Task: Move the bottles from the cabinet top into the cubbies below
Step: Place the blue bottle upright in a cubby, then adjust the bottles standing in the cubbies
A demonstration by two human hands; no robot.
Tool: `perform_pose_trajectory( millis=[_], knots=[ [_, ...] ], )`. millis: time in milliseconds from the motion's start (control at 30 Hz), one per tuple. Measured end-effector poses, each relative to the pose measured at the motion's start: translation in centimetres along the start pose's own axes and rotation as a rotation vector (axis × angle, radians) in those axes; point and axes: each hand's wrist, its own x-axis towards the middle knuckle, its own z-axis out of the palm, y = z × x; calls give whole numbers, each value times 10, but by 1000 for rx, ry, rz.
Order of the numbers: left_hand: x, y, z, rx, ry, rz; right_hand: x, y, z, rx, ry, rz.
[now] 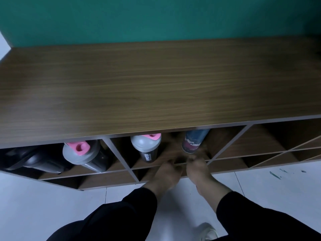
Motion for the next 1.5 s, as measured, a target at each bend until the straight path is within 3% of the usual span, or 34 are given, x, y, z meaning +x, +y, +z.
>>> perform_pose_trajectory(
  millis=[100,267,467,867,1133,1367,1500],
  knots=[
    [-17,-13,-14,-236,52,-110,-8,-2,17,31,-126,-90],
    [-23,-33,-42,-401,352,-120,-10,-25,32,8,-172,-303],
    [-30,-37,-55,-512,263,26,-1,-34,52,28,-345,-472],
    [-17,-29,-81,-542,224,-47,-24,-25,57,-105,-195,-391],
    [-16,-25,-75,-534,179,1,-12,-19,58,53,-235,-397],
    [-22,-23,-73,-448,213,-40,-20,-21,57,-166,-210,-283],
    [-38,-26,-81,-356,237,-86,-33,-17,53,-249,-97,-169]
  ],
)
